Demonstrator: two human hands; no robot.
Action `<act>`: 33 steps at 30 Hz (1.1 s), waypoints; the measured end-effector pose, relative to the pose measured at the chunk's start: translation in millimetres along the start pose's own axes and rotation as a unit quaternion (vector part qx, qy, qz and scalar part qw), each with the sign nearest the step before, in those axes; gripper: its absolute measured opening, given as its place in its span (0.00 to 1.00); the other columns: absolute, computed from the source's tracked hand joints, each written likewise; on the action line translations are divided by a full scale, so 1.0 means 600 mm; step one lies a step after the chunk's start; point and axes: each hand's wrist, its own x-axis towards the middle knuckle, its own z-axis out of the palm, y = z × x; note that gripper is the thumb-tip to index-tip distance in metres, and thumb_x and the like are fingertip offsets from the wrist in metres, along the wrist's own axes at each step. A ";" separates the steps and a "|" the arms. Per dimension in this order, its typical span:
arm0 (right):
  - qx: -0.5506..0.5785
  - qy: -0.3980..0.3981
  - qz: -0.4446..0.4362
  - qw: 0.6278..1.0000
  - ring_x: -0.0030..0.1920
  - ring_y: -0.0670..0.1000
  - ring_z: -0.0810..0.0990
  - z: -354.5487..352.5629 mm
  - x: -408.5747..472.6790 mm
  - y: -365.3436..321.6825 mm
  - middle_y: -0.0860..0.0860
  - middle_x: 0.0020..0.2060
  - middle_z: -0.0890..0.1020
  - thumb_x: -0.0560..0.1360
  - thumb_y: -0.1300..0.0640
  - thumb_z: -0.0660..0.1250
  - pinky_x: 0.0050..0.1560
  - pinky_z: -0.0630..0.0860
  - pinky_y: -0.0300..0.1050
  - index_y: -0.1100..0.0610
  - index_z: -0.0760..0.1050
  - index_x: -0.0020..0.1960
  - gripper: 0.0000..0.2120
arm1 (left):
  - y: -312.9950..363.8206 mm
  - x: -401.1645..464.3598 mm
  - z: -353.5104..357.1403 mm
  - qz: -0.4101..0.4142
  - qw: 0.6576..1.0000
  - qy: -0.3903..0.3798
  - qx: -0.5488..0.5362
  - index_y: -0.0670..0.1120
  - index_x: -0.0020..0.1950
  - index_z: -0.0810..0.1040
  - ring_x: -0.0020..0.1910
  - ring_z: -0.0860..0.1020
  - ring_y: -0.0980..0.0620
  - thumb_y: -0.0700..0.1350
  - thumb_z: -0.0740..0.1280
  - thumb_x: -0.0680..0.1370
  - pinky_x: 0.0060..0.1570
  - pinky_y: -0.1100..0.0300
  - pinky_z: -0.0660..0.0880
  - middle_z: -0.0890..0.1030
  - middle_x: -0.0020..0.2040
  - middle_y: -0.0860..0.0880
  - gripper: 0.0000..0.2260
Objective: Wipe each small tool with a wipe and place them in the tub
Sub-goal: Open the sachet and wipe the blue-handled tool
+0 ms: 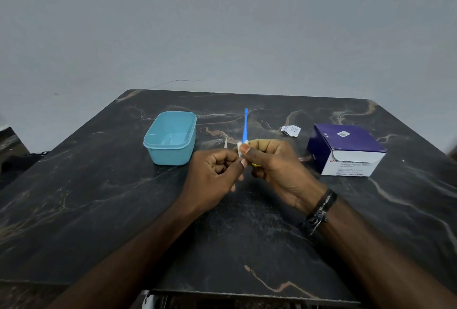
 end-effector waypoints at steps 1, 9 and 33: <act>0.001 0.013 -0.005 1.000 0.34 0.47 0.73 -0.001 0.002 0.000 0.56 0.35 0.78 0.77 0.57 0.68 0.36 0.65 0.41 0.64 0.81 0.45 0.10 | 0.000 0.001 0.000 -0.001 1.000 -0.001 -0.001 0.39 0.41 0.82 0.22 0.75 0.54 0.40 0.70 0.76 0.24 0.65 0.71 0.81 0.29 0.46 0.06; 0.058 0.054 -0.038 0.996 0.35 0.53 0.66 -0.011 0.005 -0.008 0.58 0.38 0.78 0.68 0.51 0.72 0.35 0.63 0.43 0.69 0.80 0.50 0.21 | 0.006 -0.006 0.005 0.003 1.000 -0.026 0.016 0.47 0.37 0.81 0.23 0.74 0.60 0.37 0.71 0.75 0.25 0.68 0.70 0.80 0.27 0.51 0.08; 0.034 0.078 -0.043 0.995 0.31 0.45 0.72 0.001 0.003 0.001 0.63 0.44 0.85 0.75 0.56 0.70 0.32 0.65 0.38 0.62 0.84 0.43 0.09 | -0.002 -0.001 0.002 0.013 0.997 -0.022 0.072 0.51 0.33 0.79 0.23 0.69 0.58 0.38 0.71 0.74 0.26 0.65 0.67 0.77 0.26 0.45 0.13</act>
